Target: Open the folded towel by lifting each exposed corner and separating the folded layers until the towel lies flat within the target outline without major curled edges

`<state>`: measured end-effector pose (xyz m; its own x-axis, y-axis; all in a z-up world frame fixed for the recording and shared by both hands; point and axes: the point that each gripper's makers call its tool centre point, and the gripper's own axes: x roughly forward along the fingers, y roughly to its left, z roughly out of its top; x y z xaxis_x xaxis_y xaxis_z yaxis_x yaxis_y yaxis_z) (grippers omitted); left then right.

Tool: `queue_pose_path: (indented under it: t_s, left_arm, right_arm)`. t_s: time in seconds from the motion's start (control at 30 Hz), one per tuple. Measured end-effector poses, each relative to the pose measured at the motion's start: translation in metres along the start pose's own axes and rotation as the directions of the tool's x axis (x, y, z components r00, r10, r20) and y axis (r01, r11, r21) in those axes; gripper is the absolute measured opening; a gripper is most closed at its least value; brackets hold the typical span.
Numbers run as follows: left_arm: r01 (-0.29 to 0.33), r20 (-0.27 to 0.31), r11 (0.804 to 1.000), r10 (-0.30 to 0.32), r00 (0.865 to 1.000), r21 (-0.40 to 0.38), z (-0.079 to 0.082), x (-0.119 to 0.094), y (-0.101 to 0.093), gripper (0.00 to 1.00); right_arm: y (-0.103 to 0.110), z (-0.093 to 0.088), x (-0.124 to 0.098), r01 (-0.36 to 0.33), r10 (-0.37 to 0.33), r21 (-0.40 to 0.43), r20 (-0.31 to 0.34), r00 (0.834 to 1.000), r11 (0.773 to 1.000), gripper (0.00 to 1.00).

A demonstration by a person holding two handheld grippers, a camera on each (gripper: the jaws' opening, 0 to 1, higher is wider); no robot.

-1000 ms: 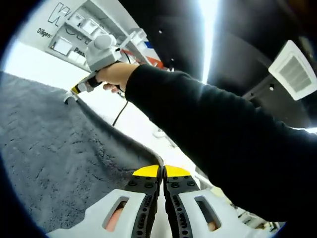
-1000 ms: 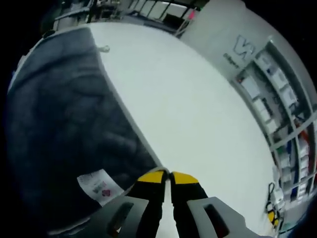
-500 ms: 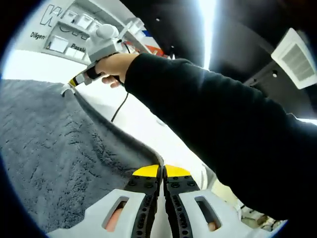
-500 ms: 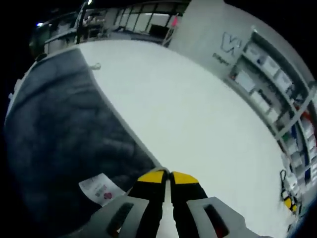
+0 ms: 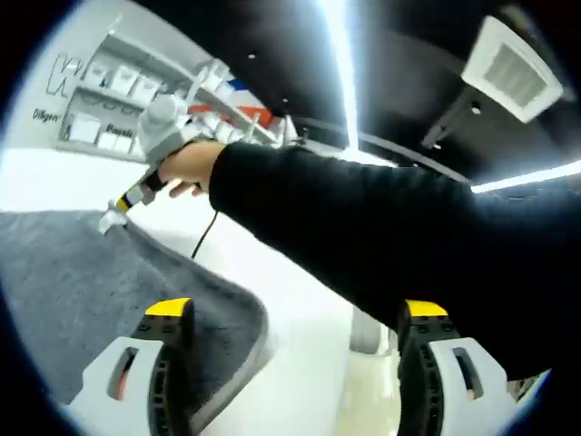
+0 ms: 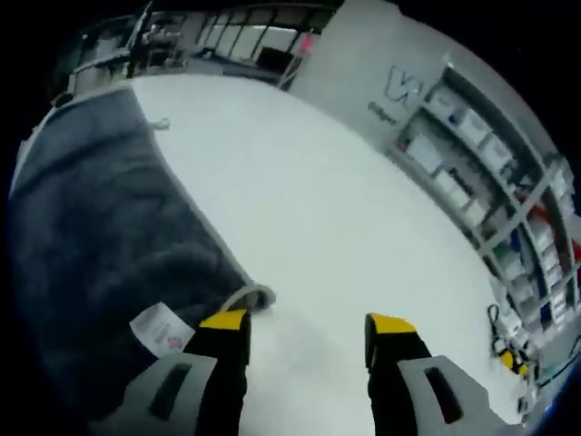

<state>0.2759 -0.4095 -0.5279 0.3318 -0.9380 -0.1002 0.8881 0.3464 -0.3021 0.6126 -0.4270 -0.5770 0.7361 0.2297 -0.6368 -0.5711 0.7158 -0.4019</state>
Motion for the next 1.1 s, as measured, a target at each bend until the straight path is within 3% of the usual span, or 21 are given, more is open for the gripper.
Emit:
queue_pose_path:
  t_s: [0.1,0.2,0.37,0.53,0.67,0.77,0.83,0.9,1.07,1.1]
  left_arm:
    - [0.014,0.005,0.999,-0.014,1.000,0.050,0.009,-0.008,-0.006,1.00]
    - [0.043,-0.015,0.997,-0.042,0.999,0.070,0.014,-0.019,-0.009,1.00]
    - [0.041,-0.005,0.995,-0.041,0.999,0.091,0.025,-0.044,-0.001,1.00]
    - [-0.001,0.012,0.995,-0.001,1.000,0.100,0.034,-0.073,0.023,1.00]
    - [-0.094,0.027,0.983,0.091,0.995,0.154,0.043,-0.117,0.056,1.00]
    - [-0.150,0.039,0.974,0.145,0.989,0.169,0.050,-0.146,0.078,1.00]
    - [-0.217,0.031,0.958,0.215,0.976,0.187,0.052,-0.173,0.099,1.00]
    - [-0.275,0.051,0.943,0.271,0.961,0.185,0.058,-0.203,0.119,1.00]
    - [-0.430,0.103,0.893,0.419,0.902,0.130,0.076,-0.284,0.170,1.00]
    - [-0.447,0.093,0.888,0.439,0.894,0.108,0.077,-0.303,0.180,1.00]
  right_arm:
    - [-0.002,-0.003,-0.009,0.010,-0.010,0.041,0.014,1.000,0.999,0.62]
    - [0.008,-0.008,-0.018,-0.044,0.040,0.120,0.031,0.999,0.992,0.66]
    - [0.010,-0.025,-0.035,-0.022,0.019,0.124,0.024,1.000,0.992,0.68]
    - [0.016,-0.039,-0.057,0.011,-0.014,0.144,0.020,1.000,0.989,0.68]
    - [0.020,-0.049,-0.077,0.039,-0.042,0.142,0.022,0.999,0.989,0.71]
    - [0.017,-0.059,-0.093,0.075,-0.080,0.194,0.018,0.997,0.978,0.70]
    - [0.018,-0.065,-0.108,0.088,-0.097,0.276,0.020,0.995,0.957,0.71]
    - [0.020,-0.065,-0.122,0.093,-0.108,0.282,0.038,0.993,0.955,0.73]
    - [0.029,-0.059,-0.159,0.119,-0.155,0.299,0.101,0.983,0.947,0.76]
    - [0.030,-0.057,-0.165,0.123,-0.164,0.308,0.111,0.980,0.943,0.76]
